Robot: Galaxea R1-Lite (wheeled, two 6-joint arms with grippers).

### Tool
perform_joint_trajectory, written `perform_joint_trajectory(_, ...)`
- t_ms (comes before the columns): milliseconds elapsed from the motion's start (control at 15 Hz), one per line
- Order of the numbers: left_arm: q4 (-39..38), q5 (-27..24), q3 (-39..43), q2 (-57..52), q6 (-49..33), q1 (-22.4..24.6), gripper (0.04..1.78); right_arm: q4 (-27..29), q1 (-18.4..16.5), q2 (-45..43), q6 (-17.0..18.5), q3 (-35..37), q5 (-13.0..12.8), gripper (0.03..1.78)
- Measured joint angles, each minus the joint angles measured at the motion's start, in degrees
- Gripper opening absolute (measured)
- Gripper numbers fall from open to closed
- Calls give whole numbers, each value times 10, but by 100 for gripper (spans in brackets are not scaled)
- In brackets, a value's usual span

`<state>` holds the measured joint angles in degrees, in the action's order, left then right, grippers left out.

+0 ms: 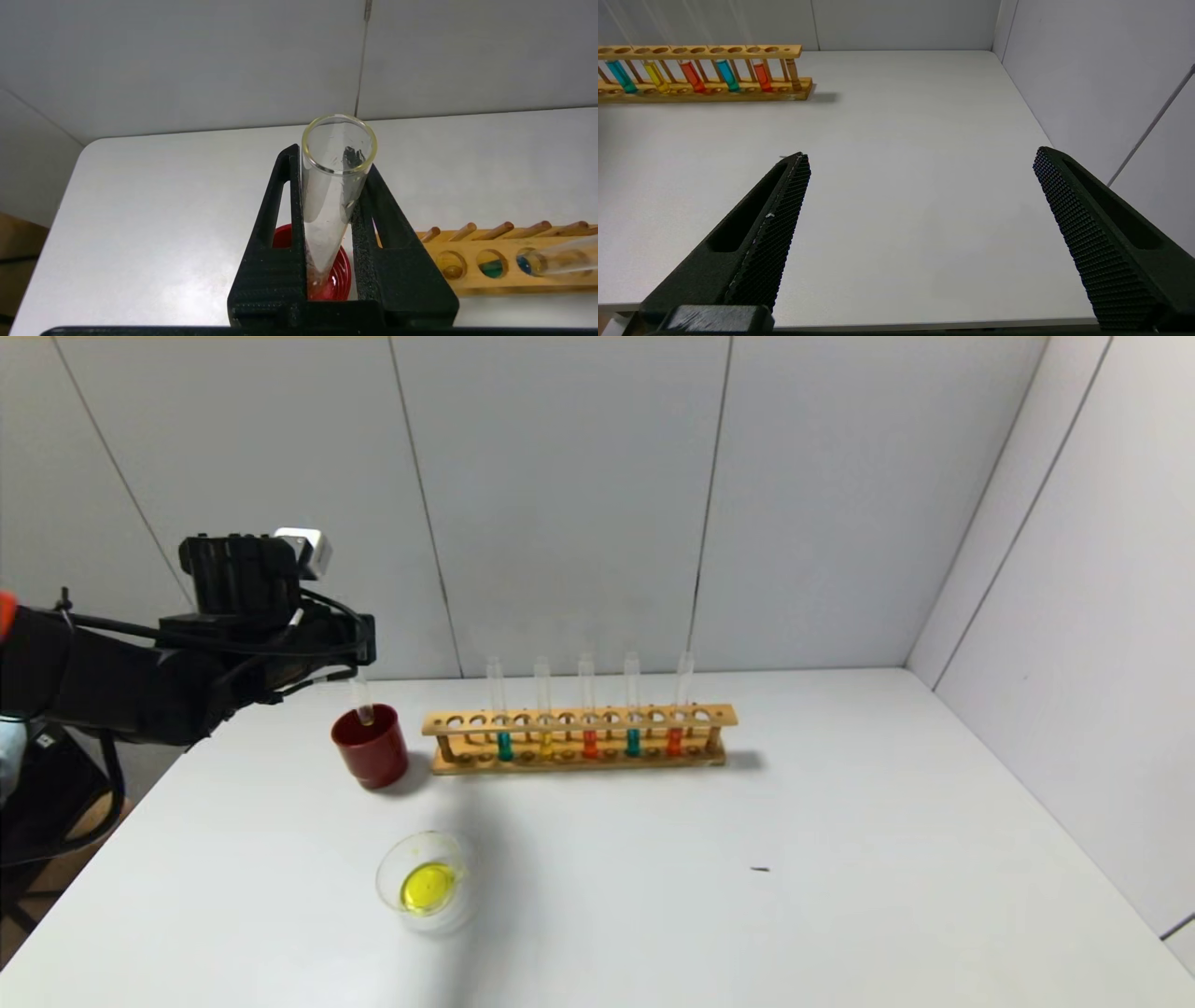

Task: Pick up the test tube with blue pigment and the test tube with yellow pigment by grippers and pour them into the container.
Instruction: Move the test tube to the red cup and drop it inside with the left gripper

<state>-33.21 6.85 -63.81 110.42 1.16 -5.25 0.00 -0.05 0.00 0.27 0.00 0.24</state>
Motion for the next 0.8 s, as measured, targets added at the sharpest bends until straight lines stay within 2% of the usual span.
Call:
perform_joint_trajectory(533,-20,-6,-31,101,-4,21,32,0,0,0,0,0,0,175)
perform_joint_trajectory(800,-22,-28,-34,119,-6,21,32,0,0,0,0,0,0,175)
